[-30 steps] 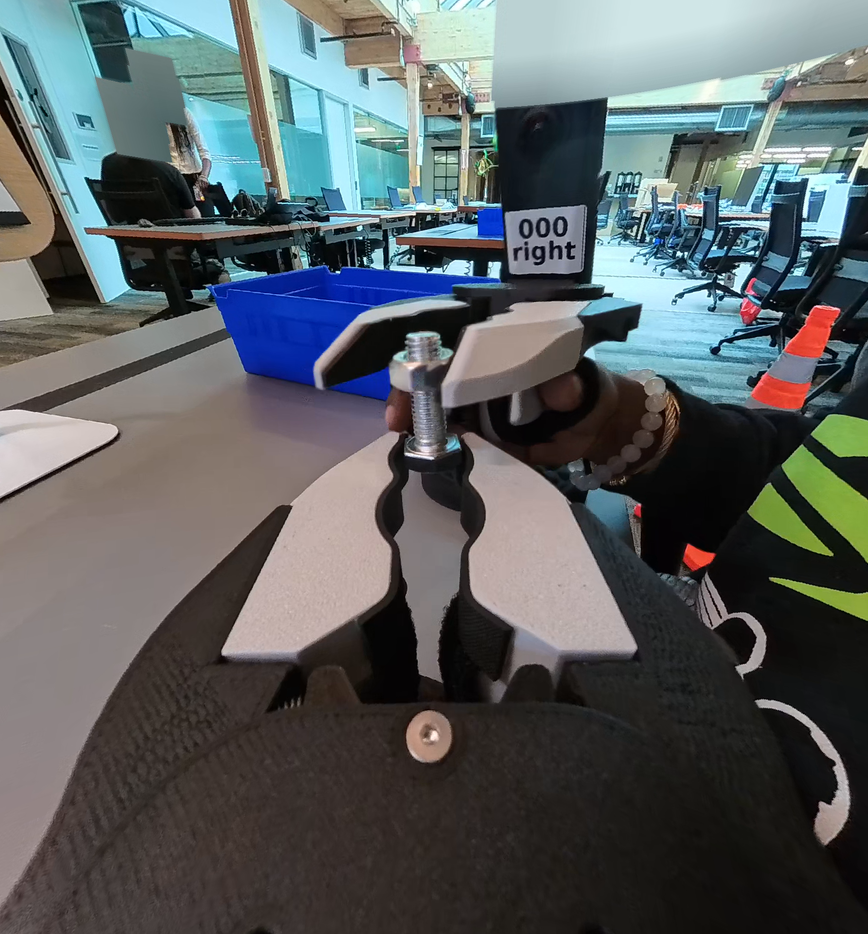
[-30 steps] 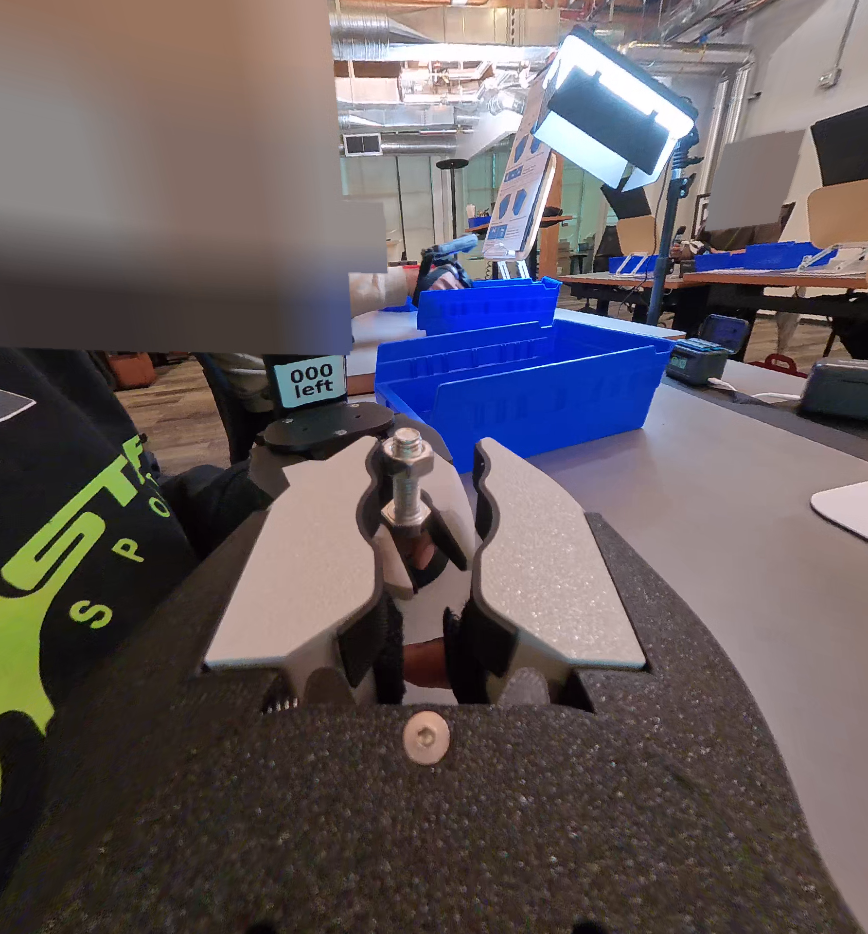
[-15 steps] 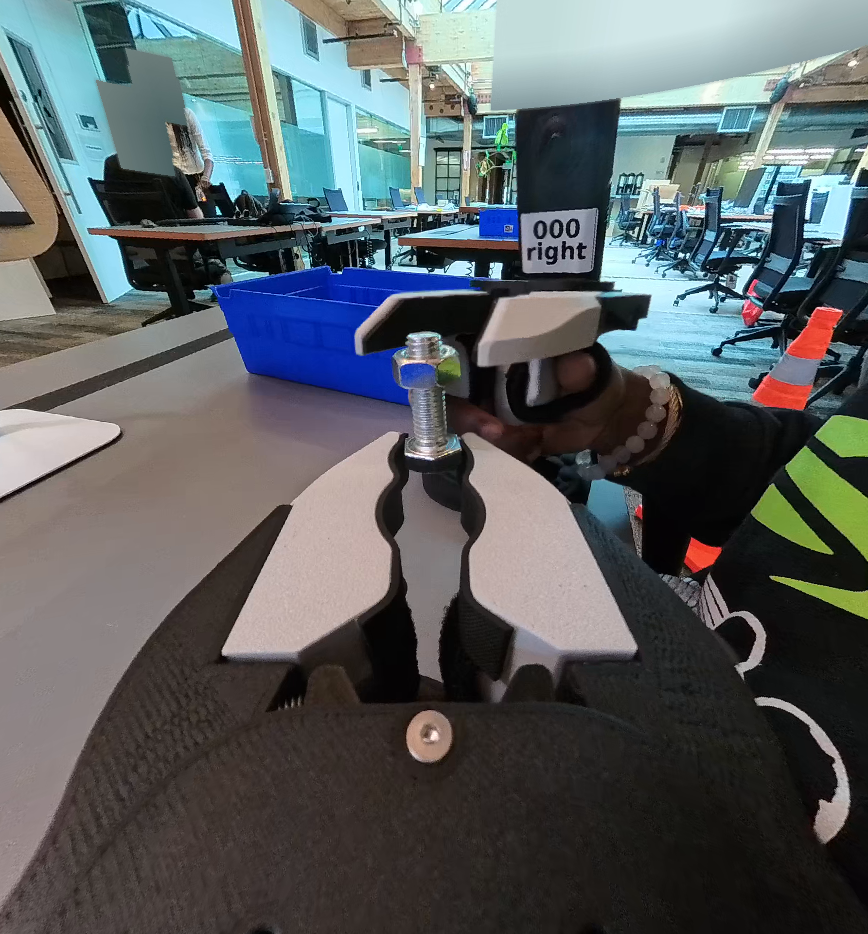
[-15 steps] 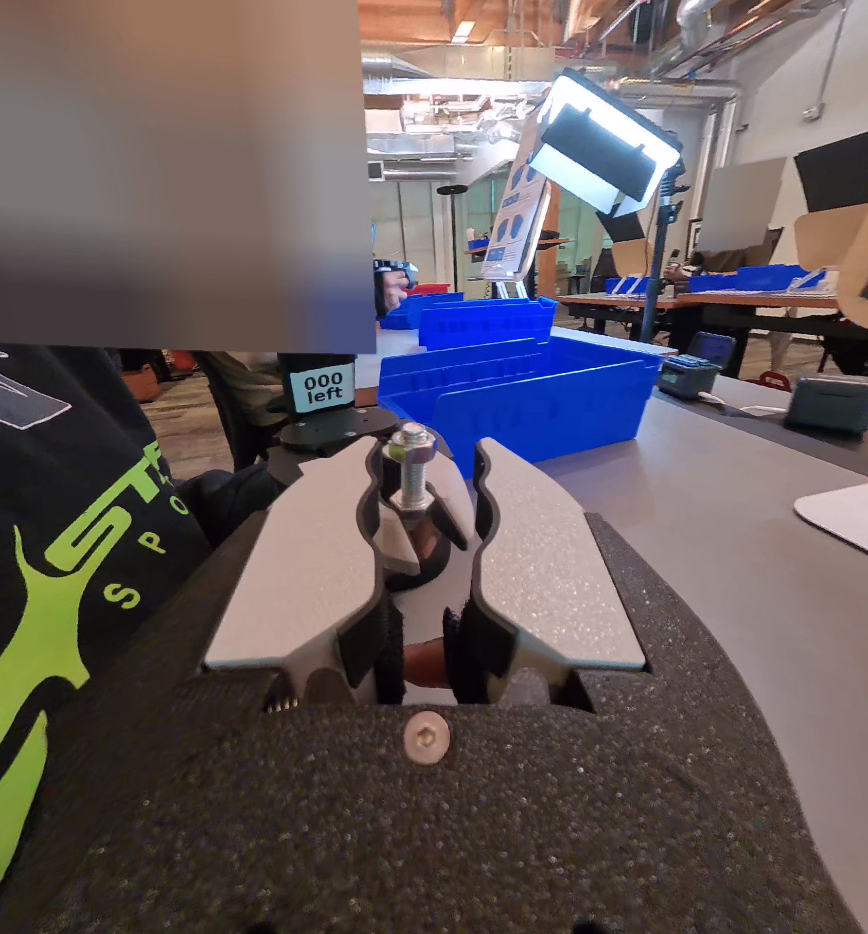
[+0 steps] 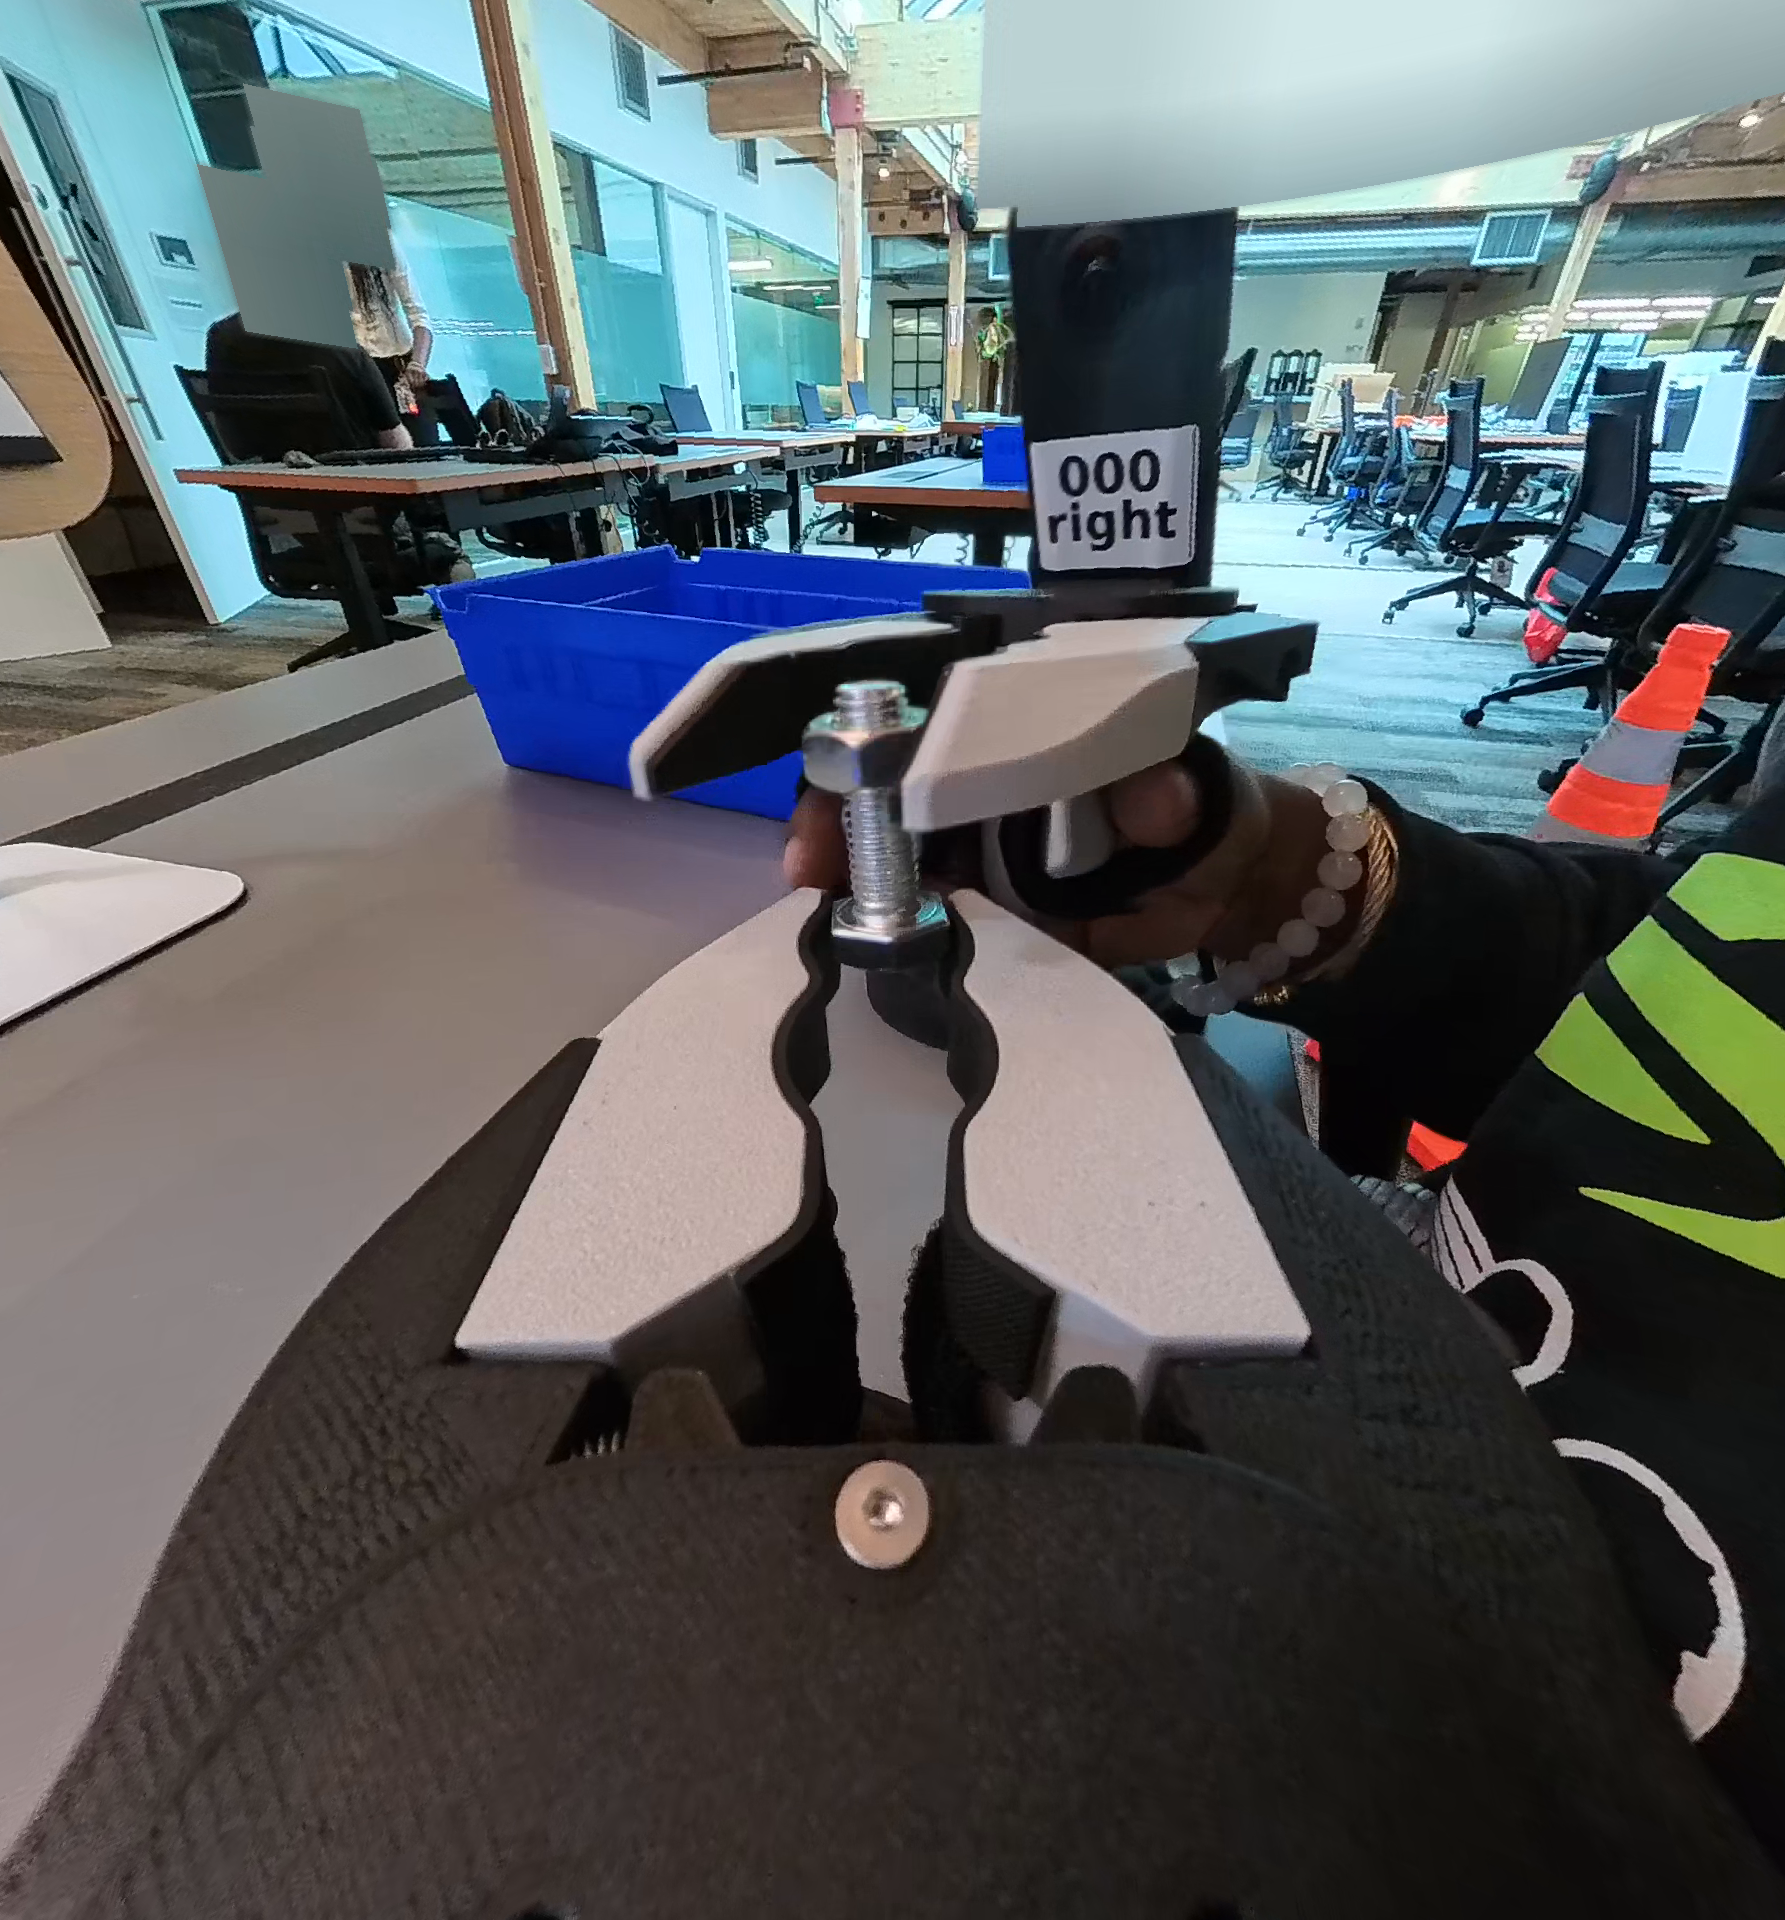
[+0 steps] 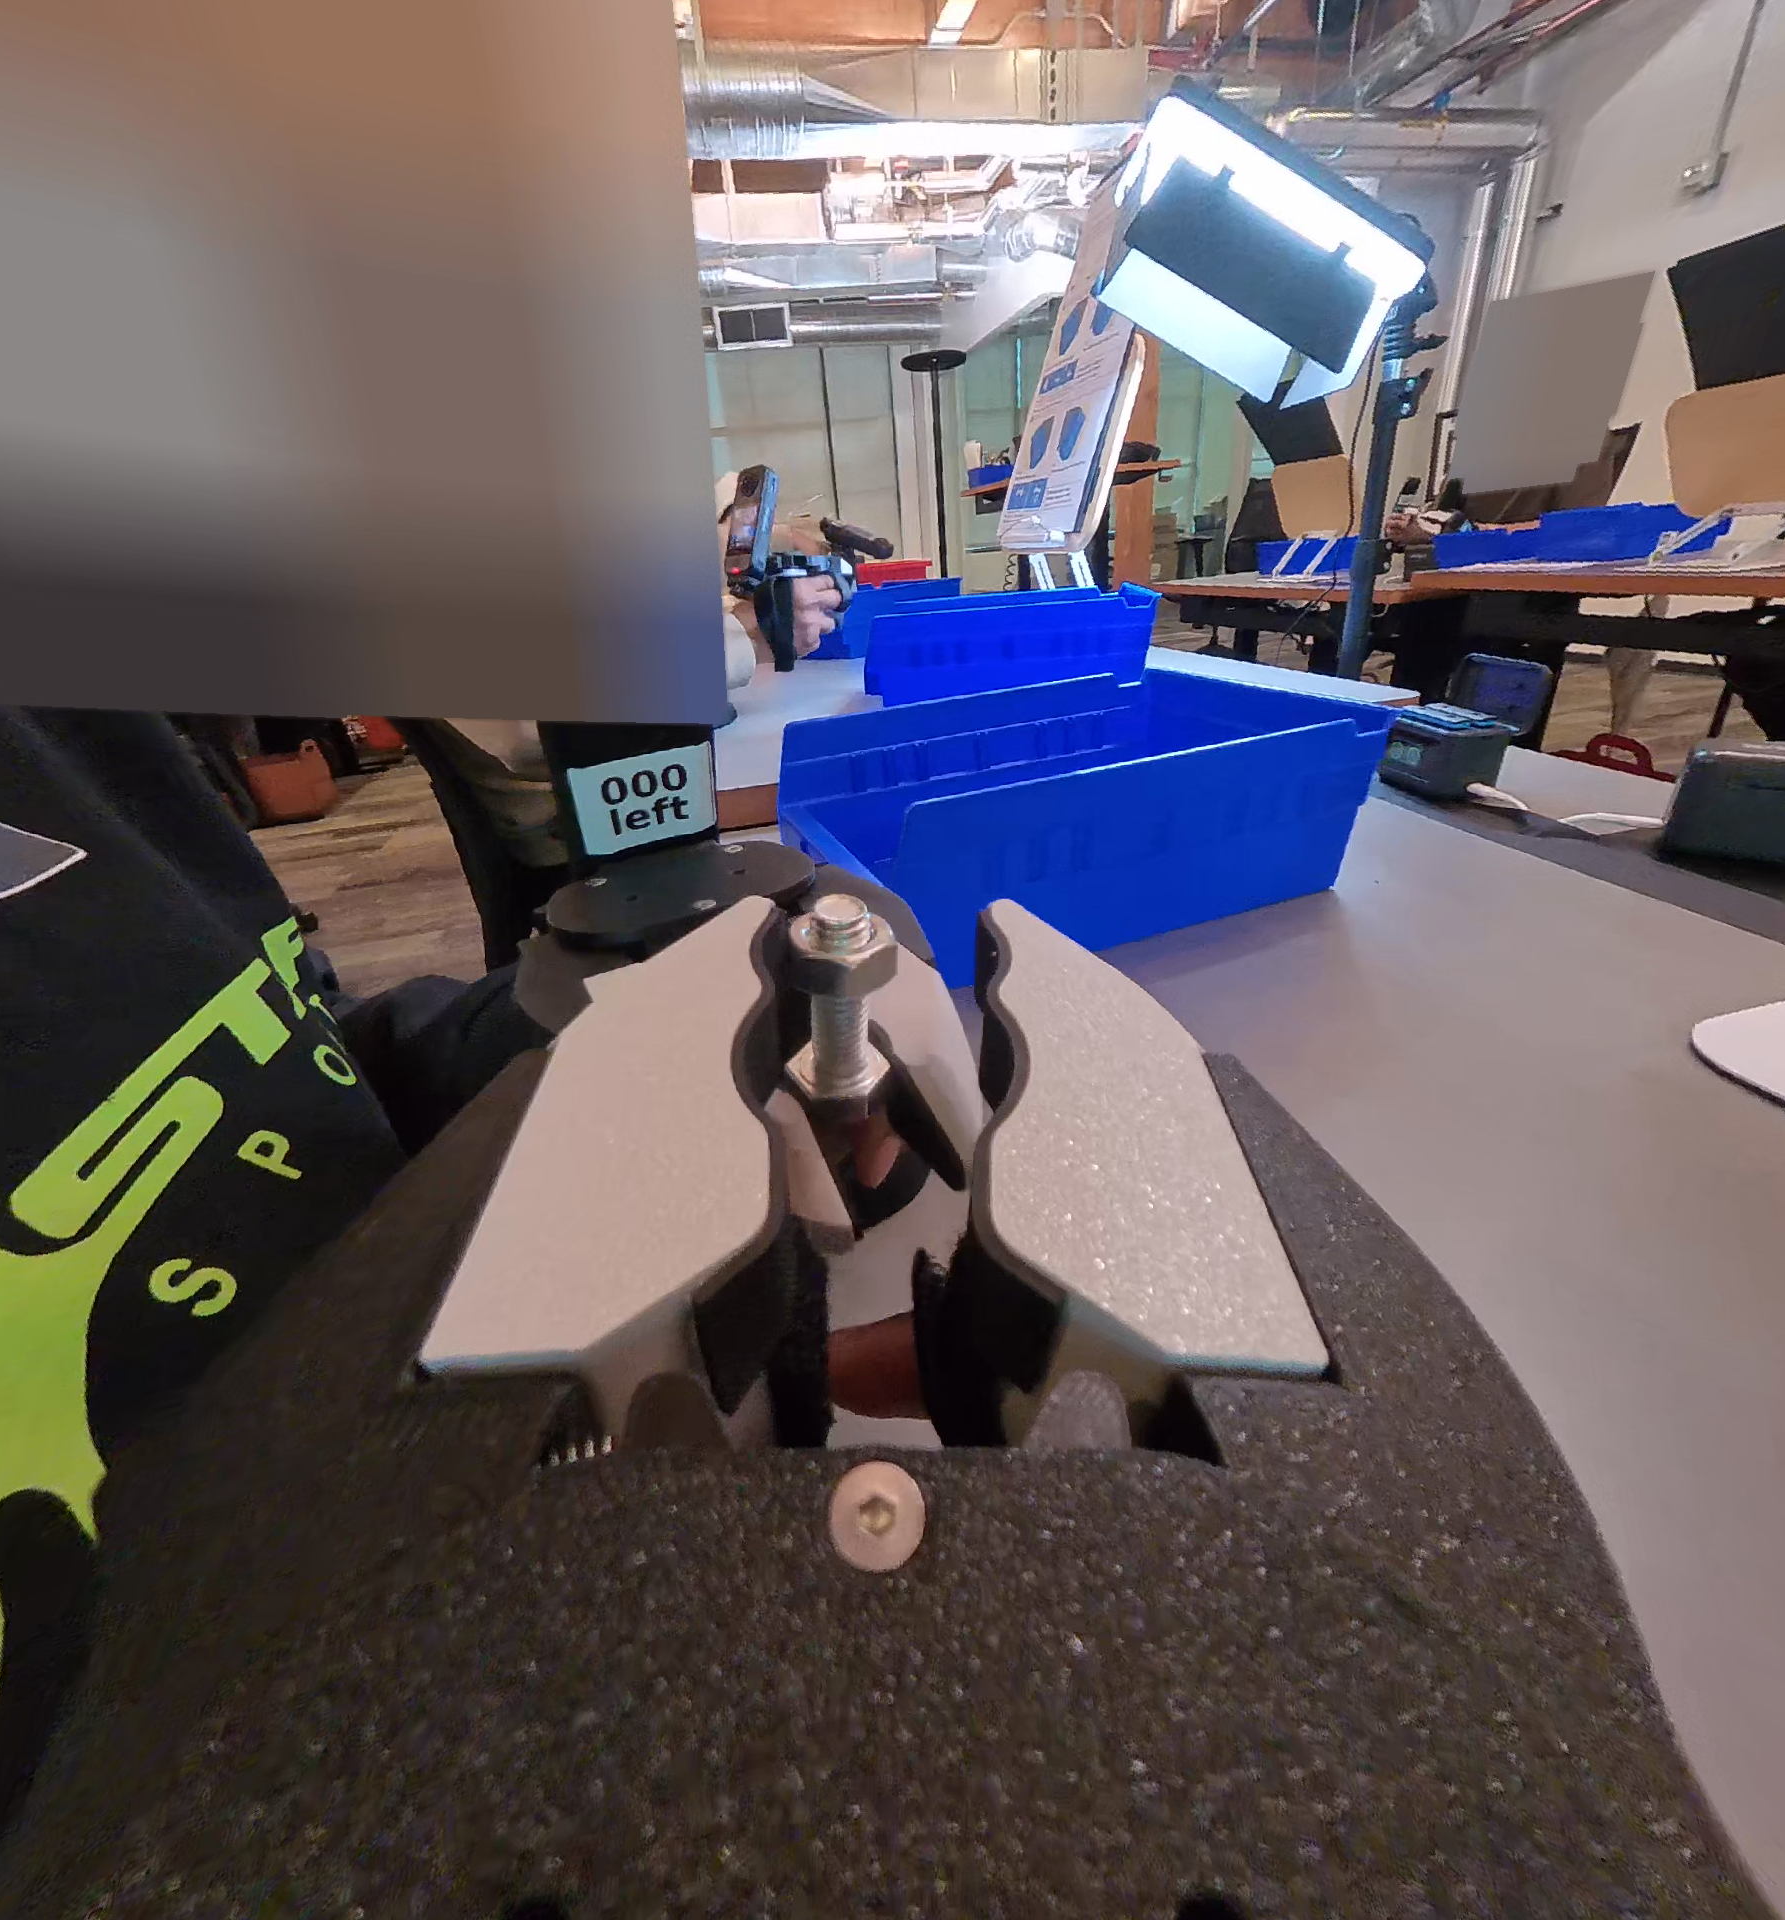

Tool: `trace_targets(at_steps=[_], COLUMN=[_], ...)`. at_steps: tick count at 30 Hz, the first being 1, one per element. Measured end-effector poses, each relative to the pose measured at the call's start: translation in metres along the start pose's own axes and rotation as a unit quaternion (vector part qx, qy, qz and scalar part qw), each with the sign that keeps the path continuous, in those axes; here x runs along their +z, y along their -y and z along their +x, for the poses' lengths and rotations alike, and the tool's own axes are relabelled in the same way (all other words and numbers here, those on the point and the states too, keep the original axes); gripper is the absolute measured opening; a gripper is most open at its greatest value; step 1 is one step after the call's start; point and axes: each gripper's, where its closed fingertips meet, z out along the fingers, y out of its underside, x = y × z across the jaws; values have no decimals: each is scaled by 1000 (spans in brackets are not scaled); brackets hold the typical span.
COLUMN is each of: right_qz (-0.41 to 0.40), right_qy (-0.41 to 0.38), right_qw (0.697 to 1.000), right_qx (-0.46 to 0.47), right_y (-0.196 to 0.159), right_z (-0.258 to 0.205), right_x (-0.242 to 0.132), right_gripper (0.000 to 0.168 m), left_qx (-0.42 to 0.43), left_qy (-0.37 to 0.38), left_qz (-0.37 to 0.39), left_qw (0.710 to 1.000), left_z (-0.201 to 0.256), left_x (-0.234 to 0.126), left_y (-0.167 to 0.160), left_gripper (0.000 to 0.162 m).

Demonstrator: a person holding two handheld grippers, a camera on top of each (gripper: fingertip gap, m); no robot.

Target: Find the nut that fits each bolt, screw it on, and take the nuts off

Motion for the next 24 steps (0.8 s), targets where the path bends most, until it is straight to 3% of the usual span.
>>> trace_targets(at_steps=[6, 11, 24], right_qz=[4, 21, 10], right_qy=[-23, -47, 11], right_qw=[1000, 999, 1000], right_qx=[-4, -1, 4], right_y=[2, 7, 2], right_z=[7, 16, -5], right_x=[-22, -36, 7], right_gripper=[36, 26, 35], left_qx=[-2, 0, 3], left_qy=[1, 0, 1], left_qz=[3, 1, -1], left_qw=[1000, 1000, 1000], left_z=[-1, 0, 0], left_x=[-1, 0, 0], left_y=[1, 0, 0], left_gripper=[18, 18, 18])
